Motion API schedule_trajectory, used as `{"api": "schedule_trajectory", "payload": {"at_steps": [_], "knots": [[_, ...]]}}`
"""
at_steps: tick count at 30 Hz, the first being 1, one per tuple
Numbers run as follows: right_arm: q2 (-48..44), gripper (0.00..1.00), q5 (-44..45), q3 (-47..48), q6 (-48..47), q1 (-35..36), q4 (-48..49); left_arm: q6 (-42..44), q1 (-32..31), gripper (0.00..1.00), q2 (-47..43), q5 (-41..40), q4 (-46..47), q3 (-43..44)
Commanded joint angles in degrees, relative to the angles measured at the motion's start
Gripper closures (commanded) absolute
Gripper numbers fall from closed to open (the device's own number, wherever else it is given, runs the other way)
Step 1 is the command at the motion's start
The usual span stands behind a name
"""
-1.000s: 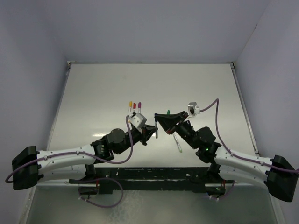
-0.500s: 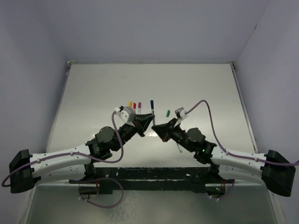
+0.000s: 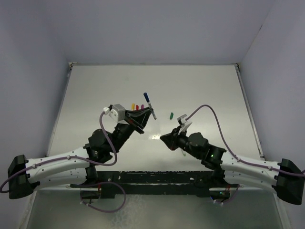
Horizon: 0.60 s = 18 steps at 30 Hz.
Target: Insert the pens into the pen caps
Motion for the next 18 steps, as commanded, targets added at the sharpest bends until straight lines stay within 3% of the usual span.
{"api": "schedule_trajectory", "payload": {"at_steps": [1,4,7,11,13,18], "knots": [[-6.5,0.79,7.5,3.7,-0.2,0.1,-8.5,-0.1,-0.1,1.0,-0.3,-4.6,-5.4,0.8],[-11.1,0.51,15.3,5.4,3.2,0.1,-17.5,-1.6,0.6,1.0,2.5,-7.8,-15.0,4.7],[-14.0,0.3,22.1,8.9,8.4,0.0,-29.8,-5.6,3.9,1.0,7.0,-7.1,-24.7,8.3],[-15.3,0.12,31.4,13.9,14.4,0.0,-44.2,-13.3,12.6,1.0,13.1,1.8,-31.2,9.6],[-15.0,0.04,33.9,16.1,16.6,0.0,-49.5,-13.9,14.2,1.0,16.0,2.5,-31.1,9.6],[-12.7,0.0,37.0,18.9,20.3,0.0,-55.7,-14.8,17.5,1.0,25.9,5.6,-36.0,15.3]]}}
